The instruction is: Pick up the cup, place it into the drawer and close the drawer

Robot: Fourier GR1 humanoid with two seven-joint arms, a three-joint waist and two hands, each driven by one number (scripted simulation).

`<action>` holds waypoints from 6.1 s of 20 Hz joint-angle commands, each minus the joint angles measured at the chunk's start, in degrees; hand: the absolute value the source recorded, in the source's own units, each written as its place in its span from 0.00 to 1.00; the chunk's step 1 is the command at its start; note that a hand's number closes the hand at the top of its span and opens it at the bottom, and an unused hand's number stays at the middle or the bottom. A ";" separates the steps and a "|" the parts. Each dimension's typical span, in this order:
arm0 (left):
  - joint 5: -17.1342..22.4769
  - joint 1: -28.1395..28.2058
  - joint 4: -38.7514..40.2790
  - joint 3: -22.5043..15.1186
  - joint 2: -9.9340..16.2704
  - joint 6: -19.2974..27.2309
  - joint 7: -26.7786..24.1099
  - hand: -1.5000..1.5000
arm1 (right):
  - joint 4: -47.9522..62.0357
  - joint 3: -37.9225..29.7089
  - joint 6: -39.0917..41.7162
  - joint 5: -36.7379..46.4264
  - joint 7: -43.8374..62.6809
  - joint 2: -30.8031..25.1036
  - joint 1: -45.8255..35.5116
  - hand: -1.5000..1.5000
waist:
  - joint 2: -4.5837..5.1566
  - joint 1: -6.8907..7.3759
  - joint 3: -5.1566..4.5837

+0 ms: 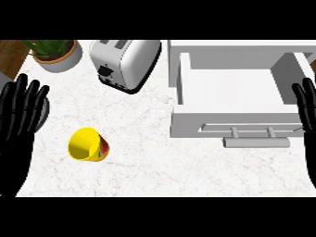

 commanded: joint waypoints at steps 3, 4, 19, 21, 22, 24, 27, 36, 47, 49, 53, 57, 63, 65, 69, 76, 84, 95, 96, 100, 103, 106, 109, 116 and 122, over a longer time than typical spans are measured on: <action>13.63 1.29 -0.97 4.49 5.95 -11.87 -0.79 0.00 | 0.94 -2.28 0.83 -1.86 0.75 -1.02 -2.43 0.00 | -0.91 0.51 0.10; 17.01 2.18 0.52 4.59 7.06 -15.57 -3.17 0.00 | 2.69 0.08 0.29 0.08 -3.96 1.15 0.35 0.00 | -0.86 0.57 0.09; 29.12 -3.28 25.60 12.18 10.95 -23.73 3.97 0.00 | 9.90 0.14 6.75 -3.52 3.49 -2.28 -7.10 0.00 | -0.82 0.10 0.13; 25.40 -3.24 29.88 10.93 8.82 -24.81 0.22 0.00 | 11.58 -1.90 7.64 -5.69 4.53 -3.03 -9.18 0.00 | -0.81 0.11 0.12; 22.47 -2.74 31.98 10.57 7.84 -25.22 -3.01 0.00 | 13.68 -2.50 7.14 -4.72 1.67 -2.69 -9.99 0.00 | -0.78 0.15 0.12; 20.48 -5.71 34.79 10.43 8.40 -24.29 -2.41 0.00 | 10.33 -0.96 6.46 -4.93 5.24 -1.94 -10.69 0.00 | -0.83 0.06 0.12; 17.42 -4.67 41.81 11.16 7.80 -26.50 -8.54 0.00 | 12.15 -1.29 7.37 -3.95 2.07 -2.14 -10.10 0.00 | -0.81 0.05 0.11; 6.84 -6.33 60.96 12.97 10.52 -27.88 -25.11 0.00 | 11.07 -6.70 11.94 -9.46 4.20 -6.38 -9.82 0.00 | -0.81 -0.17 0.10; -3.27 -21.90 95.47 13.45 12.70 -24.63 -45.16 0.00 | 12.06 -5.88 8.87 -7.19 8.20 -5.47 -16.65 0.00 | -0.57 -0.67 0.02; -4.64 -21.08 96.65 12.20 10.40 -22.26 -48.84 0.00 | 13.65 -4.64 8.89 -5.51 4.49 -3.96 -14.34 0.00 | -0.67 -0.36 0.06; -5.00 -24.86 103.12 13.11 9.82 -20.43 -52.86 0.00 | 11.52 -5.69 9.30 -8.02 8.62 -5.23 -16.57 0.00 | -0.34 -1.39 -0.09; -6.12 -23.56 105.12 12.18 9.77 -21.34 -57.85 0.00 | 12.42 -5.59 9.25 -7.70 8.51 -5.19 -17.07 0.00 | -0.36 -1.08 -0.08; -6.91 -23.57 106.96 11.82 10.53 -22.01 -61.45 0.00 | 10.93 -5.56 9.22 -7.80 8.67 -4.90 -15.24 0.00 | -0.39 -1.16 -0.09; -6.98 -27.05 108.31 11.94 8.87 -20.29 -59.01 0.00 | 12.87 -4.16 8.48 -6.64 8.76 -4.12 -18.13 0.00 | -0.17 -1.27 -0.13; -8.22 -25.08 108.43 10.72 6.74 -19.39 -62.74 0.00 | 14.85 -5.40 8.96 -7.05 7.48 -4.62 -18.21 0.00 | -0.19 -1.01 -0.10; -6.59 -29.09 109.72 11.40 6.21 -27.41 -58.67 0.00 | 14.12 -6.92 10.52 -8.24 5.35 -5.37 -15.11 0.00 | 0.05 -1.91 -0.14; -7.11 -29.05 103.32 12.07 5.92 -12.29 -66.74 1.00 | 15.77 -7.21 10.82 -7.31 5.73 -6.57 -16.29 0.00 | -0.06 -1.24 -0.11; 3.26 -29.41 99.31 21.51 2.96 -9.80 -67.36 1.00 | 11.82 -8.65 10.43 -10.41 10.48 -7.29 -17.00 0.00 | -0.62 -0.58 -0.01; 4.33 -28.46 99.49 22.94 2.10 -7.21 -67.78 1.00 | 13.48 -9.84 12.14 -10.27 7.05 -8.29 -15.21 0.00 | -0.48 -0.60 0.02; 2.69 -32.02 94.87 19.59 -1.63 -7.25 -65.33 1.00 | 17.27 -9.69 12.78 -9.20 3.94 -8.02 -15.55 0.00 | -0.77 0.02 0.14; 3.15 -36.82 90.43 18.51 -0.87 -6.95 -56.53 1.00 | 10.93 -8.24 11.35 -9.22 8.59 -7.24 -13.46 0.00 | -1.20 -0.21 0.16; 3.41 -40.09 85.20 17.33 -1.12 -5.63 -51.67 1.00 | 15.44 -10.97 11.91 -10.57 9.36 -9.65 -18.07 0.00 | -1.14 0.51 0.18; 3.45 -39.54 77.67 14.75 -2.80 -4.73 -45.15 1.00 | 9.80 -10.33 11.93 -10.02 6.87 -7.66 -10.22 0.00 | -1.36 0.38 0.20; 5.79 -52.03 70.79 8.05 -5.72 4.82 -27.68 1.00 | 15.25 -7.91 10.18 -5.88 3.10 -5.42 -12.62 0.00 | -1.09 0.03 0.19; 7.83 -59.64 72.87 1.88 -5.77 13.41 -21.50 1.00 | 13.43 -8.23 9.12 -6.46 8.12 -6.67 -16.15 0.00 | -0.85 -0.61 0.14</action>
